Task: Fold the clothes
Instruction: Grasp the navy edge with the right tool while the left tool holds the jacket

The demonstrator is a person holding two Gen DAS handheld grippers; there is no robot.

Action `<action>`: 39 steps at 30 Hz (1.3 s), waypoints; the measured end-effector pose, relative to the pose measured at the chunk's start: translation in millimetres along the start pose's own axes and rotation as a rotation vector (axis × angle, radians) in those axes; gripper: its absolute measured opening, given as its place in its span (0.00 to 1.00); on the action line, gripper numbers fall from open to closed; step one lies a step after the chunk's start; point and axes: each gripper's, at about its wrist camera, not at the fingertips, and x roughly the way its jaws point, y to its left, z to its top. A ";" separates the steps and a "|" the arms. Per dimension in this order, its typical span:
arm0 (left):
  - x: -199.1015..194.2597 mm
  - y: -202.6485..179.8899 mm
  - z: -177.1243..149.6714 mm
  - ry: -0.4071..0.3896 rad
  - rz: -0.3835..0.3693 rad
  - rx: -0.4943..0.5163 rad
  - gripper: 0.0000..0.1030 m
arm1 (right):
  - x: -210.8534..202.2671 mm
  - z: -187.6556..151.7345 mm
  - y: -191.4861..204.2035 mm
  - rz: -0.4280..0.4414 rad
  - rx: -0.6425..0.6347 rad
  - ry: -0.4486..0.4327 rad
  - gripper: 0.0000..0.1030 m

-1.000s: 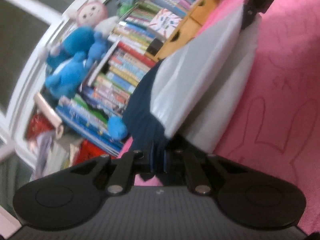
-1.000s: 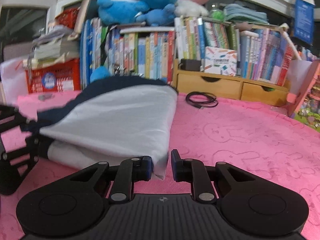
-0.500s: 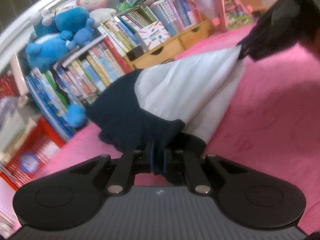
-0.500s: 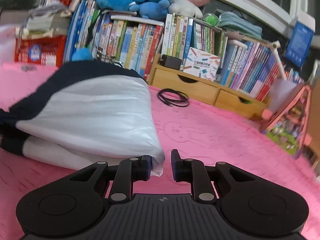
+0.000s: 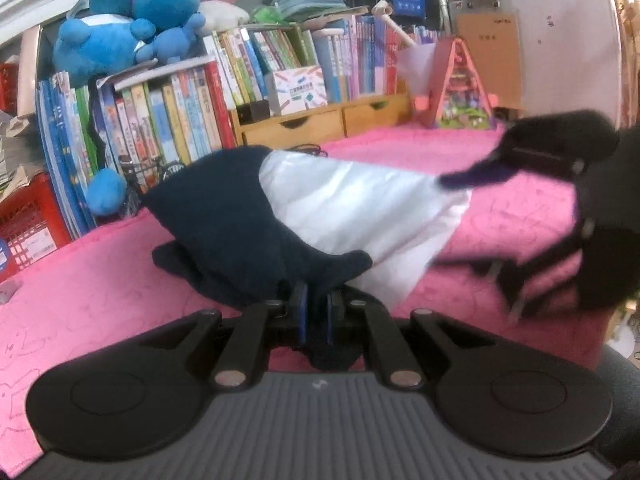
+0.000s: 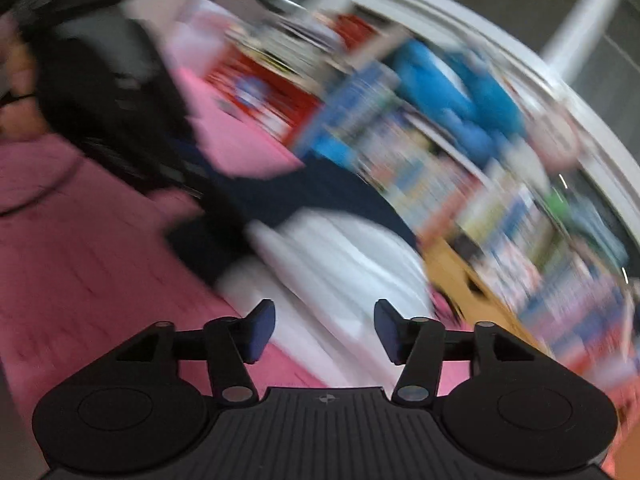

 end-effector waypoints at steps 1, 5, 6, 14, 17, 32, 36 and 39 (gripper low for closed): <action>-2.3 1.2 1.2 -0.006 -0.008 -0.009 0.09 | 5.3 5.5 7.9 0.014 -0.029 -0.020 0.53; -11.9 8.1 9.1 -0.027 -0.057 -0.071 0.08 | 33.5 29.5 28.8 0.006 -0.095 -0.077 0.53; -13.6 10.0 10.4 -0.033 -0.073 -0.082 0.09 | 40.3 35.5 30.3 0.001 -0.099 -0.091 0.53; -61.9 57.2 21.4 -0.206 -0.163 -0.228 0.22 | 68.5 50.7 40.3 -0.045 -0.142 -0.116 0.12; -45.9 86.6 26.4 -0.158 -0.138 -0.393 0.45 | 61.2 45.8 52.1 -0.086 -0.193 -0.131 0.12; 95.5 152.7 22.9 0.124 -0.170 -0.878 0.16 | 47.1 41.3 65.8 -0.058 -0.237 -0.159 0.11; 102.3 172.3 18.9 0.112 -0.080 -0.905 0.16 | 46.1 41.3 67.7 -0.037 -0.245 -0.163 0.10; 110.5 187.0 16.0 0.094 -0.033 -0.958 0.16 | 46.1 41.4 68.6 -0.029 -0.255 -0.166 0.10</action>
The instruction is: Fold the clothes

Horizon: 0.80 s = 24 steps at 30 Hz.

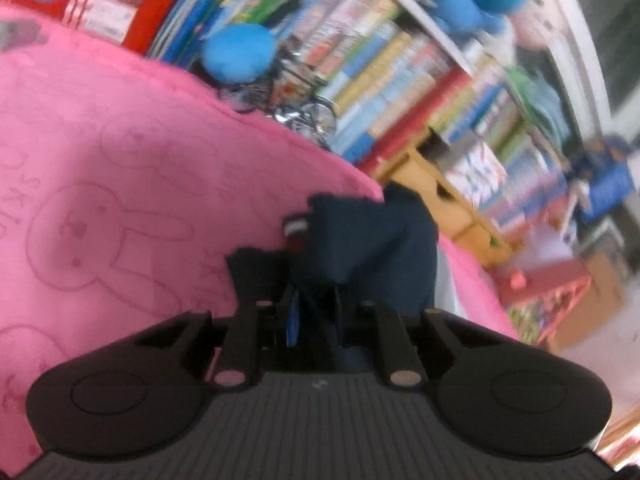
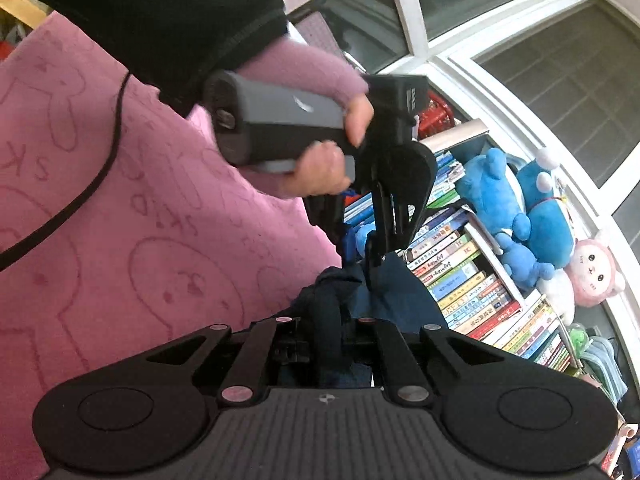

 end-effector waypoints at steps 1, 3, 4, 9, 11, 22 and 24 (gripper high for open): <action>0.4 0.7 2.5 -0.034 0.035 0.013 0.16 | 0.0 0.2 -0.5 0.005 0.002 0.000 0.10; -1.8 -4.0 7.8 -0.153 0.230 0.097 0.15 | -0.8 0.3 -0.6 0.024 0.002 0.000 0.10; -3.2 -5.8 9.5 -0.188 0.316 0.124 0.14 | -0.4 0.2 -1.3 0.033 0.000 0.002 0.10; -35.9 -47.5 -16.8 -0.277 0.251 0.360 0.15 | 2.6 0.7 -8.8 0.090 0.030 0.015 0.11; -41.3 -77.8 -37.1 -0.291 0.203 0.526 0.19 | 4.5 1.1 -13.2 0.113 0.051 0.020 0.14; 11.0 -79.7 -74.2 -0.179 0.367 0.683 0.22 | -32.3 -5.7 -89.3 0.384 0.519 0.021 0.38; 6.5 -72.6 -73.9 -0.181 0.392 0.684 0.22 | -40.9 -19.4 -112.7 0.351 0.603 0.026 0.52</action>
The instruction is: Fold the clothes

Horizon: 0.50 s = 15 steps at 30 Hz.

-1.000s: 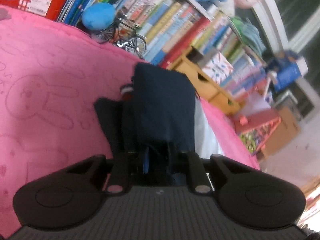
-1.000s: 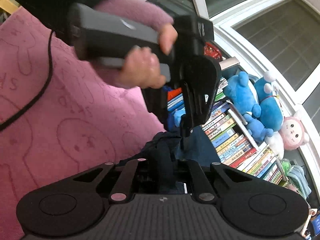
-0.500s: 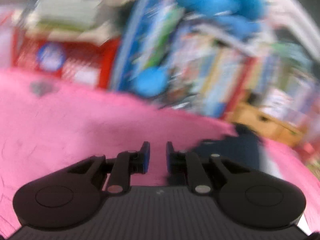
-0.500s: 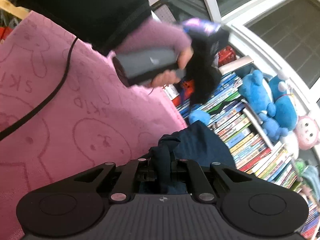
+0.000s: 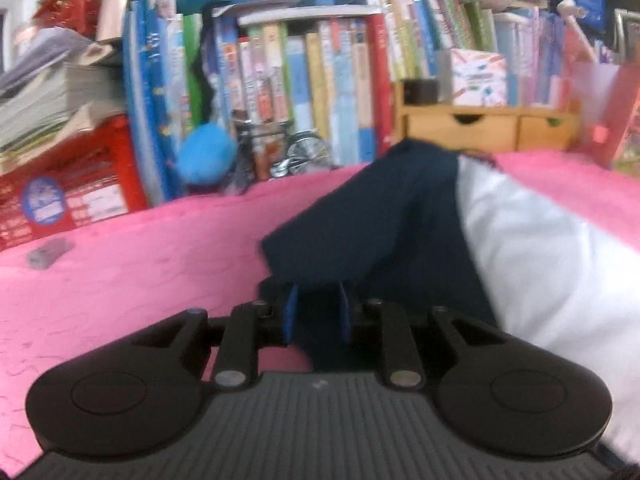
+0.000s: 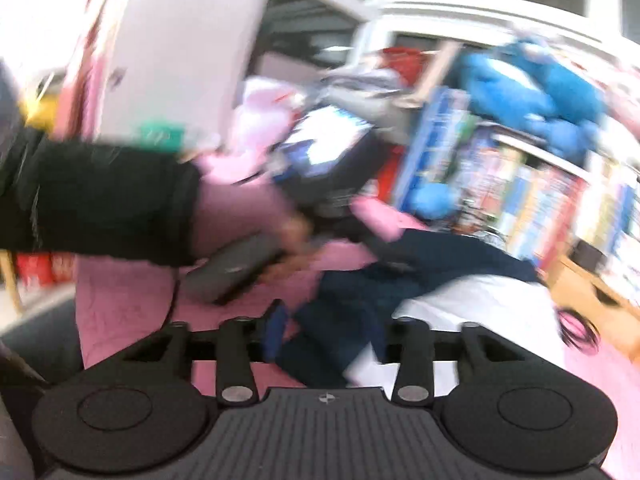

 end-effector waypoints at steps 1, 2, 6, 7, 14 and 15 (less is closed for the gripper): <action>-0.5 4.1 -1.8 0.005 0.003 -0.006 0.23 | -6.9 0.3 -15.1 -0.031 0.048 -0.009 0.58; 0.4 8.1 -3.0 0.011 0.000 -0.019 0.23 | -14.2 -3.4 -30.7 -0.086 0.114 -0.010 0.58; 0.5 15.2 -5.9 0.023 -0.001 -0.054 0.23 | -21.6 -26.6 -103.7 -0.261 0.471 0.072 0.57; 0.4 15.4 -6.2 0.025 -0.001 -0.059 0.23 | -21.3 -37.3 -119.5 -0.262 0.562 0.101 0.57; 3.6 20.6 -2.8 0.047 0.000 -0.093 0.23 | -1.8 -69.5 -150.2 -0.185 0.813 0.215 0.39; 3.7 22.3 -2.8 0.050 0.001 -0.097 0.23 | -0.8 -64.9 -144.1 -0.176 0.802 0.223 0.39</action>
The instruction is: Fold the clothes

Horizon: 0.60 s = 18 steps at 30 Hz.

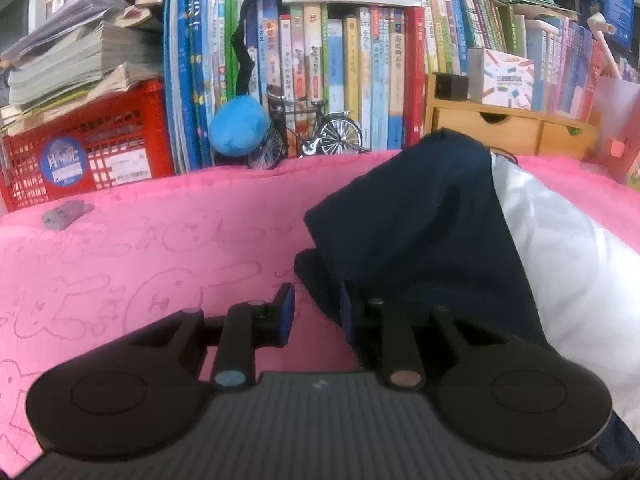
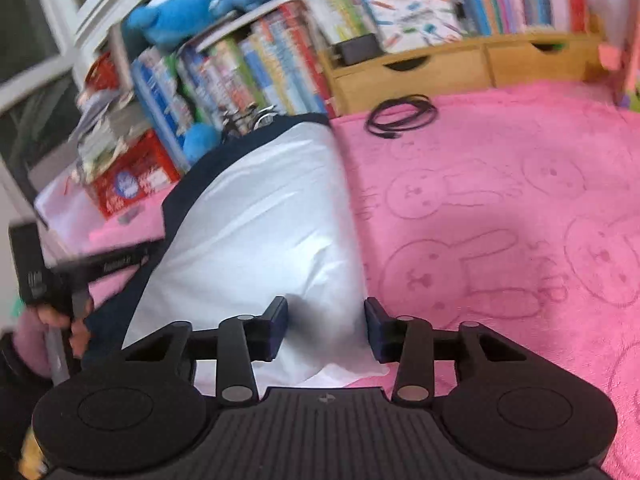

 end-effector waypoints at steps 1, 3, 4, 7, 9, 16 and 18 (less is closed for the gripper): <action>0.4 2.0 0.0 0.004 0.004 -0.004 0.23 | -0.8 -1.2 7.8 0.003 -0.013 0.009 0.37; 1.6 6.6 -0.4 0.013 0.014 -0.012 0.23 | -7.6 -7.6 23.5 0.024 -0.030 0.038 0.37; 2.2 10.4 -0.7 0.021 0.013 -0.019 0.22 | -12.0 -12.5 31.6 0.045 -0.050 0.064 0.37; -1.3 21.9 -3.0 0.028 0.002 -0.048 0.22 | -25.3 -24.5 50.0 0.094 -0.097 0.124 0.38; -11.1 27.7 -4.3 0.010 0.000 -0.050 0.23 | -33.0 -25.8 49.8 0.101 -0.084 0.130 0.41; -76.7 17.8 -8.6 -0.149 -0.077 0.014 0.26 | -47.3 -29.1 23.1 0.108 0.019 0.084 0.46; -99.6 6.0 -12.9 -0.211 -0.124 0.080 0.30 | -48.0 -31.8 22.7 0.098 0.001 0.076 0.50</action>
